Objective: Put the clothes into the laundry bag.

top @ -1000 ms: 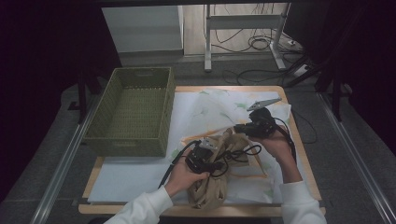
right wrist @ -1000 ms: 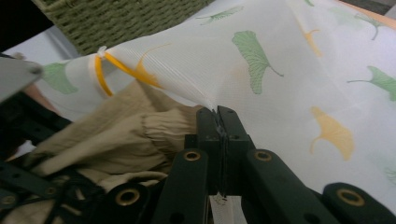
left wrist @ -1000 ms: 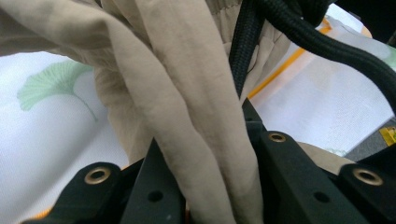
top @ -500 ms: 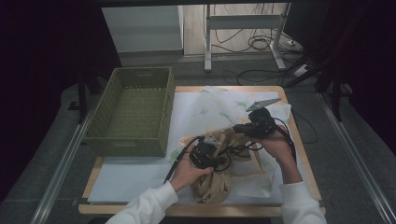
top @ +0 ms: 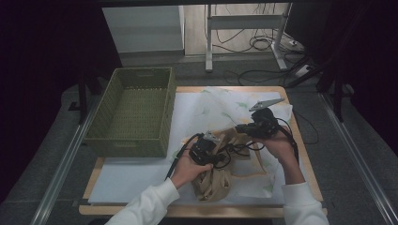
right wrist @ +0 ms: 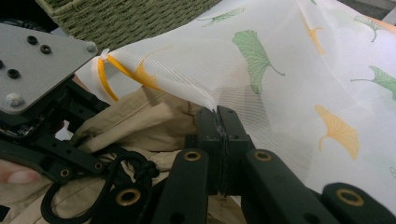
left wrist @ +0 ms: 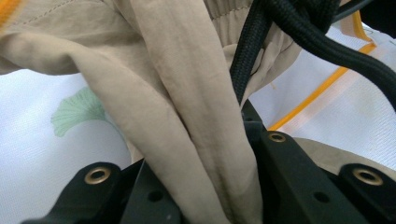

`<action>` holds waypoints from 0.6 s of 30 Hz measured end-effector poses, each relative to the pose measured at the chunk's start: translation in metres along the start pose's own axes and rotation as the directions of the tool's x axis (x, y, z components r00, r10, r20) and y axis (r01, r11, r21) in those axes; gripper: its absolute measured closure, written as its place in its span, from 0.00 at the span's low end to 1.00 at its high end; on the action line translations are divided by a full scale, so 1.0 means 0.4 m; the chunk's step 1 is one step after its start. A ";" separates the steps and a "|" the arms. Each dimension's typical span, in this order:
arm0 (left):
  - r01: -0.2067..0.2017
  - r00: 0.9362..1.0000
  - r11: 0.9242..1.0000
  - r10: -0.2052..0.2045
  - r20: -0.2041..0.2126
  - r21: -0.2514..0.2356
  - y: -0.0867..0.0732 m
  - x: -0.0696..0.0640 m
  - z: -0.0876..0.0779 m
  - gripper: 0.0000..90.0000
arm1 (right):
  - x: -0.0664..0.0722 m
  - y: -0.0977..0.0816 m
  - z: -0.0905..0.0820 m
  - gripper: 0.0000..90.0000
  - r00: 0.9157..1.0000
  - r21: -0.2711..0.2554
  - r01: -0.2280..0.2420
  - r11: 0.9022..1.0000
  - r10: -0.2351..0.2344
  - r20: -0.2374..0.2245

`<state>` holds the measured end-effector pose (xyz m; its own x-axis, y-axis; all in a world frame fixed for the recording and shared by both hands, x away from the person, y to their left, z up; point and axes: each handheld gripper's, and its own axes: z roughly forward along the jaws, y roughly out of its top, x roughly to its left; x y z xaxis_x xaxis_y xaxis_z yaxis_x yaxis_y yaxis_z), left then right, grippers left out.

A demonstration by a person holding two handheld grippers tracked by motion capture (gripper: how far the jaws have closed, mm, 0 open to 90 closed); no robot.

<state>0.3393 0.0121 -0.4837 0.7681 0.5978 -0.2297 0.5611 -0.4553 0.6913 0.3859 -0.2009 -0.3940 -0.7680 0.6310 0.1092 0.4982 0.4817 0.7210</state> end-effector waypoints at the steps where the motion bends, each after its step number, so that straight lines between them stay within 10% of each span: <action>1: 0.001 1.000 1.000 -0.001 0.000 0.001 -0.001 0.003 0.000 0.87 | 0.000 0.000 -0.001 0.99 1.000 0.000 0.001 1.000 -0.001 0.000; 18: 0.029 0.996 0.999 -0.031 -0.083 -0.031 0.018 0.034 0.015 0.87 | 0.021 0.010 -0.009 0.99 1.000 -0.007 0.025 1.000 -0.025 -0.008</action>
<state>0.3557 0.0131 -0.4859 0.7218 0.6644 -0.1938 0.5732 -0.4170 0.7054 0.3800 -0.1959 -0.3879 -0.7837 0.6136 0.0963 0.4757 0.4933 0.7283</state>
